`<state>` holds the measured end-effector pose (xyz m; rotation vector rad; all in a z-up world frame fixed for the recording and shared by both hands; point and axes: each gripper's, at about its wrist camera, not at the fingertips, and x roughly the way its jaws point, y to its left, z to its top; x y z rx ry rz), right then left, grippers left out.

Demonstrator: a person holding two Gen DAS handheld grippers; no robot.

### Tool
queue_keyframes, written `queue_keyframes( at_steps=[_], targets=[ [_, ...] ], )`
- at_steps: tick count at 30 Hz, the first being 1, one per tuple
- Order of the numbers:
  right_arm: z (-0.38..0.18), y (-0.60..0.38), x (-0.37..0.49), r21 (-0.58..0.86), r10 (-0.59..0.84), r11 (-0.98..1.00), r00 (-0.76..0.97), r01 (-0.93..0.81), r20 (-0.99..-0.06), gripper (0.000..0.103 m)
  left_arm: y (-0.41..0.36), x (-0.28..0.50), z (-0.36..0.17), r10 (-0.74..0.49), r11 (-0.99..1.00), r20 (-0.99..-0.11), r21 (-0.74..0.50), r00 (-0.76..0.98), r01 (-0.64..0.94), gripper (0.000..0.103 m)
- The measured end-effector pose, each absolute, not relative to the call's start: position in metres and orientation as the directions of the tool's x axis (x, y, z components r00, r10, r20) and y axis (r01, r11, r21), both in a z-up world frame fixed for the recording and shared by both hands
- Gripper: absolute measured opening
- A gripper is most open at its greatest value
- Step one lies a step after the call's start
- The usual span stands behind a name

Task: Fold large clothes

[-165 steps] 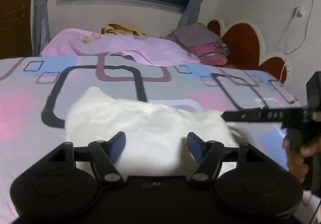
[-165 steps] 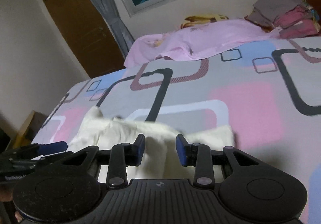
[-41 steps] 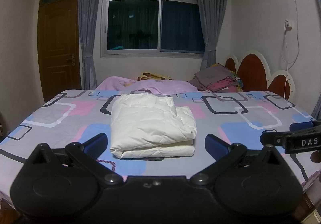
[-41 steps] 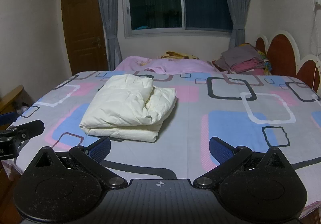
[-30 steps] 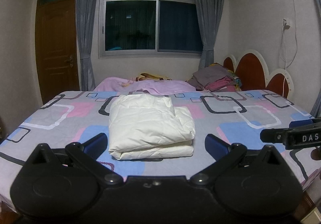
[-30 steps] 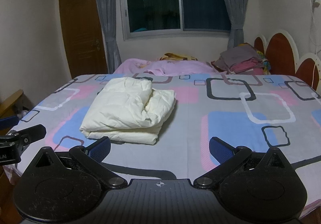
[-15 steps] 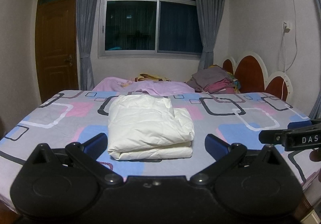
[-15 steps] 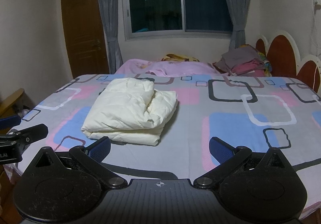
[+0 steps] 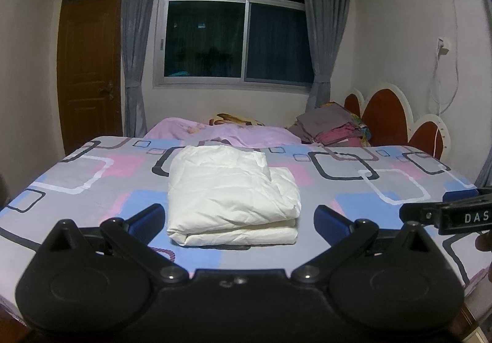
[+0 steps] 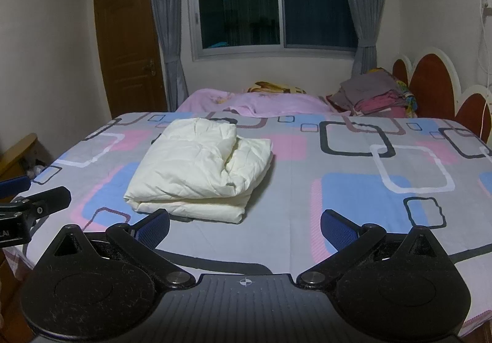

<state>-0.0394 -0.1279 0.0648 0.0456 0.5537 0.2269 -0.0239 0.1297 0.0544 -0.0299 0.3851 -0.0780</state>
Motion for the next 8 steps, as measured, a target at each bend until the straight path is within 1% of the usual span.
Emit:
queue_keyframes(
  at_steps=[8],
  targets=[
    [0.0641,-0.1281,-0.0372,0.103,0.228,0.973,0.823,-0.204,-0.520,0.103,0.1335,-0.0224,0.0551,-0.071,0.997,-0.370,-0.056,0.926,0.054,0.103]
  ],
)
